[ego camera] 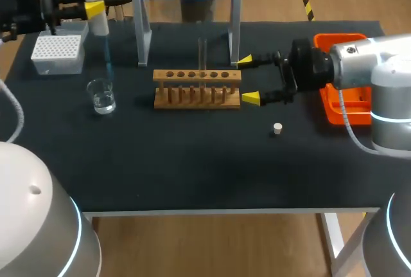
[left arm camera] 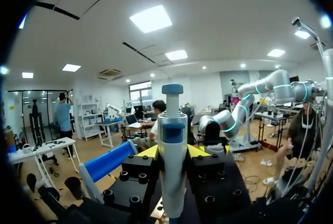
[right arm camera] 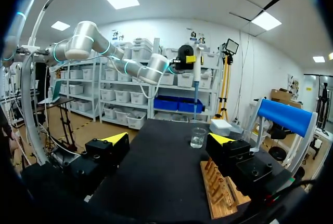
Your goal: Invert the test tube, pick up the pipette, mount the tip to pipette, aspirate from beaker and dispense into the tube, eject the tip, return the pipette, and cap with the stopper.
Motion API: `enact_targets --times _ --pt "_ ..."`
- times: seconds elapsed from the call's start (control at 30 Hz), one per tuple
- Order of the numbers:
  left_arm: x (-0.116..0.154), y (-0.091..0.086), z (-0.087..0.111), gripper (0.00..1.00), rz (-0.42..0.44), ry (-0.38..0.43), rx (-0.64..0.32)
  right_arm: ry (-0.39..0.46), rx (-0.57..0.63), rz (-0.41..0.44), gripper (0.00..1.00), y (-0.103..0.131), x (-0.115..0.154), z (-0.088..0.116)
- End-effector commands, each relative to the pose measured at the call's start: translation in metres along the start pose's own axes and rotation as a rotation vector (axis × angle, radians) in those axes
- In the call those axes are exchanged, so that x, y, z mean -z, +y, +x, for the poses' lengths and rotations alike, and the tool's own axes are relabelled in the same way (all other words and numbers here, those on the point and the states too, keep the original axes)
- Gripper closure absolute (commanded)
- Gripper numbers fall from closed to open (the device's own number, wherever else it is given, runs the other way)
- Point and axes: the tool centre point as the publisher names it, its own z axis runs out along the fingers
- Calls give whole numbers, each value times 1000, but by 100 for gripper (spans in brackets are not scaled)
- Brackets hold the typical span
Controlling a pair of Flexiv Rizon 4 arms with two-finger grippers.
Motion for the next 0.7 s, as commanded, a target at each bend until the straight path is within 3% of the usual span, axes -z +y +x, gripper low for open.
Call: enact_targets --times 0.03,0.7 --pt "7 6 -8 100 2 7 3 1 0 1 0 0 1 0" --pt "20 12 -19 100 -2 -21 3 1 0 1 0 0 1 0"
